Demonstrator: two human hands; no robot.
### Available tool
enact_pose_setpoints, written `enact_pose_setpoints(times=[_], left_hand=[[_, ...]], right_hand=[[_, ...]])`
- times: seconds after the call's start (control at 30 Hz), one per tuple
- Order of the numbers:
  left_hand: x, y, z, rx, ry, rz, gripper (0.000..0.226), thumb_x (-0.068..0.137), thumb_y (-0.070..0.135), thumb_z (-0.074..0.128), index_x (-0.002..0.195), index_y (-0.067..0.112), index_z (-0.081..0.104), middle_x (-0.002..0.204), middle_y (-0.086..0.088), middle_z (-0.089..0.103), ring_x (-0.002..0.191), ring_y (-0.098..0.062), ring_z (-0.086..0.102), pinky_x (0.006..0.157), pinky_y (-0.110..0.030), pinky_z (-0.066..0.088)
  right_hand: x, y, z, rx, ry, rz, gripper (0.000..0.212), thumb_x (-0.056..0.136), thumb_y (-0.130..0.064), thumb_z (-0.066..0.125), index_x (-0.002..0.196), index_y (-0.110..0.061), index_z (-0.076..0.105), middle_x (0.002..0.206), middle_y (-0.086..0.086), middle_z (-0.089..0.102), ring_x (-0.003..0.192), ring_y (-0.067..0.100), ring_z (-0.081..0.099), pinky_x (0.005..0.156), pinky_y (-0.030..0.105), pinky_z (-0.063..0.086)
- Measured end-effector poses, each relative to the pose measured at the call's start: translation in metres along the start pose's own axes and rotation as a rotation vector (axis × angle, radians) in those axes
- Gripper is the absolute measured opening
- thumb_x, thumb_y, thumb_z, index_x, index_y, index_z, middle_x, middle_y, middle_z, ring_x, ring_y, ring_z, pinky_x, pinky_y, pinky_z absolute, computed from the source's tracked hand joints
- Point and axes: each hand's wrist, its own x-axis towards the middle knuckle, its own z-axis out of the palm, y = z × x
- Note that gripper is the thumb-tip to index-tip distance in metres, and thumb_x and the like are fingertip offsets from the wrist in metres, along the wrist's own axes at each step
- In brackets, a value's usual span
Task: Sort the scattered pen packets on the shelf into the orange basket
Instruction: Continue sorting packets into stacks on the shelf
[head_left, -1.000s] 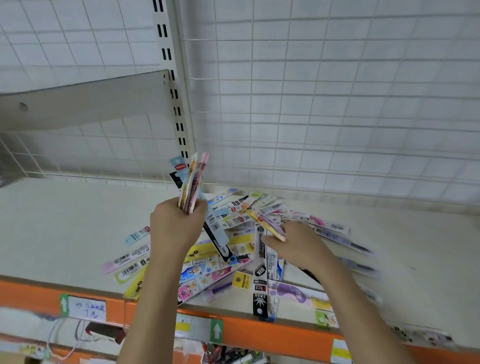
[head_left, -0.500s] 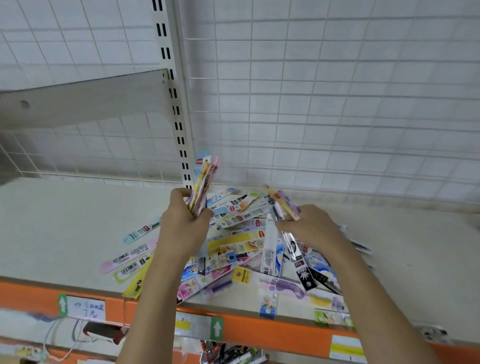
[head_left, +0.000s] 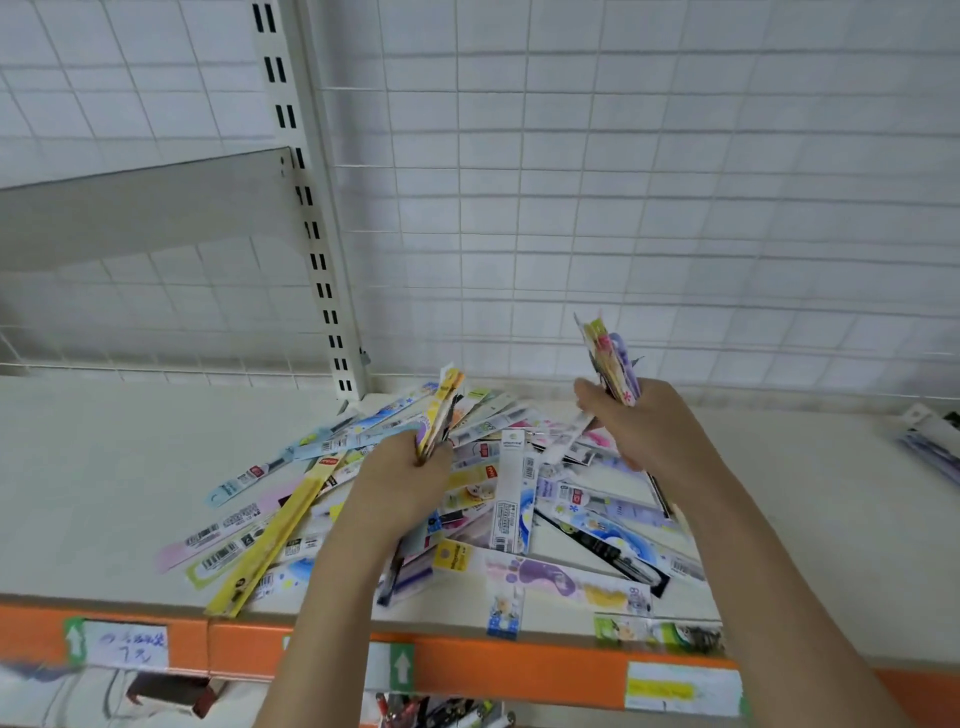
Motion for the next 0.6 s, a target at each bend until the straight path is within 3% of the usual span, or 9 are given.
enact_pose_setpoints(times=[0.07,0.17,0.27,0.37,0.43,0.53,0.6], left_hand=[[0.001,0.002,0.006,-0.033,-0.021,0.000,0.030,0.094,0.027,0.045,0.069,0.013,0.040,0.067,-0.010,0.047,0.062,-0.022,0.047,0.058,-0.028,0.037],[0.006,0.007,0.018,-0.064,-0.050,0.003,0.021,0.093,0.024,0.047,0.075,0.013,0.044,0.071,-0.007,0.049,0.068,-0.025,0.053,0.062,-0.032,0.044],[0.012,0.016,0.037,0.061,-0.059,0.026,0.014,0.088,0.024,0.050,0.091,0.010,0.050,0.075,-0.003,0.051,0.072,-0.023,0.051,0.060,-0.030,0.040],[0.017,0.021,0.056,0.233,-0.080,0.009,0.026,0.085,0.027,0.058,0.069,0.014,0.042,0.068,0.000,0.046,0.072,-0.022,0.049,0.055,-0.027,0.037],[0.020,0.021,0.063,0.332,-0.072,-0.025,0.039,0.084,0.035,0.064,0.063,0.013,0.039,0.063,0.000,0.043,0.071,-0.024,0.051,0.060,-0.028,0.040],[0.024,0.022,0.067,0.373,-0.038,-0.061,0.037,0.085,0.034,0.062,0.068,0.008,0.042,0.062,-0.001,0.042,0.070,-0.026,0.051,0.061,-0.030,0.040],[0.026,0.024,0.067,0.360,-0.031,-0.060,0.037,0.086,0.029,0.059,0.062,0.009,0.038,0.061,-0.002,0.041,0.065,-0.025,0.048,0.058,-0.029,0.037]], right_hand=[[-0.001,0.007,-0.002,-0.033,0.016,-0.022,0.036,0.083,-0.034,0.067,0.064,-0.011,0.047,0.049,-0.002,0.043,0.044,0.015,0.040,0.054,0.026,0.039],[0.000,0.019,-0.003,-0.138,0.004,-0.028,0.029,0.082,-0.021,0.067,0.068,-0.016,0.042,0.058,-0.001,0.045,0.048,0.014,0.041,0.047,0.023,0.033],[-0.004,0.029,-0.008,-0.185,-0.007,0.002,0.020,0.086,-0.021,0.061,0.096,-0.014,0.046,0.072,0.000,0.048,0.055,0.014,0.046,0.047,0.023,0.033],[-0.009,0.036,-0.018,-0.176,-0.010,0.029,0.049,0.089,-0.021,0.058,0.132,-0.018,0.034,0.091,0.001,0.054,0.066,0.019,0.055,0.051,0.024,0.041],[-0.012,0.041,-0.023,-0.194,-0.017,0.058,0.060,0.090,-0.020,0.057,0.142,-0.020,0.027,0.100,0.001,0.051,0.071,0.019,0.056,0.054,0.022,0.042],[-0.014,0.051,-0.030,-0.230,-0.035,0.054,0.027,0.088,-0.017,0.054,0.115,-0.012,0.051,0.095,0.010,0.063,0.081,0.028,0.065,0.062,0.034,0.048],[-0.016,0.055,-0.032,-0.201,-0.044,0.053,0.014,0.089,-0.014,0.049,0.102,-0.010,0.051,0.095,0.016,0.066,0.091,0.033,0.065,0.062,0.033,0.048]])
